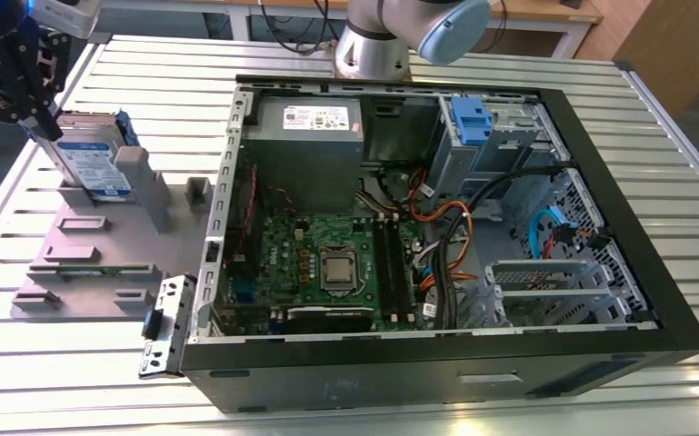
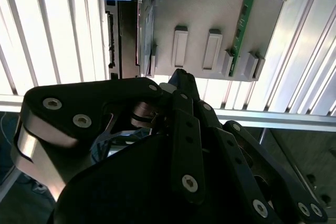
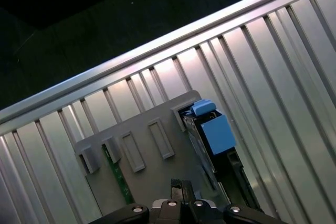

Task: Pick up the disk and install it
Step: 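Pick up the disk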

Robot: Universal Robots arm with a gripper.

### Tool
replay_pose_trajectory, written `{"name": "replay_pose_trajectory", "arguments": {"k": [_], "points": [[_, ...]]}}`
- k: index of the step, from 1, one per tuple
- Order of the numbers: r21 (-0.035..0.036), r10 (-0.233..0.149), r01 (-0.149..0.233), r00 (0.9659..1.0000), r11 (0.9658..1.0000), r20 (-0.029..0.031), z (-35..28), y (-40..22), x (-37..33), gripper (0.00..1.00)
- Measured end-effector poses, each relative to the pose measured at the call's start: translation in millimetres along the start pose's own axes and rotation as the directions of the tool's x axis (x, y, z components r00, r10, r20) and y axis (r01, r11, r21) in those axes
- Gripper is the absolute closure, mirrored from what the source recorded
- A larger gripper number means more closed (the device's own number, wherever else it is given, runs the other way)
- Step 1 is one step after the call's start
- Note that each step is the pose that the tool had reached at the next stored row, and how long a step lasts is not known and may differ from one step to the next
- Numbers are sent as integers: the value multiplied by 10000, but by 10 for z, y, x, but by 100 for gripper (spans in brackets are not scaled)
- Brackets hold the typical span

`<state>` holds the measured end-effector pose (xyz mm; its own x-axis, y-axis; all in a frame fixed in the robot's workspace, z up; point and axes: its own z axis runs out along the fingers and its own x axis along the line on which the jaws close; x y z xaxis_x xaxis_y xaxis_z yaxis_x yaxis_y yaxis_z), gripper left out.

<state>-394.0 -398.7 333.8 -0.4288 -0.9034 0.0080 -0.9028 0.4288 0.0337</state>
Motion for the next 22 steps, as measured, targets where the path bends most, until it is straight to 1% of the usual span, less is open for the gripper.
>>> {"name": "replay_pose_trajectory", "arguments": {"k": [22], "points": [[2,-295,295,9996,9996,-9,0,0,0,89]]}}
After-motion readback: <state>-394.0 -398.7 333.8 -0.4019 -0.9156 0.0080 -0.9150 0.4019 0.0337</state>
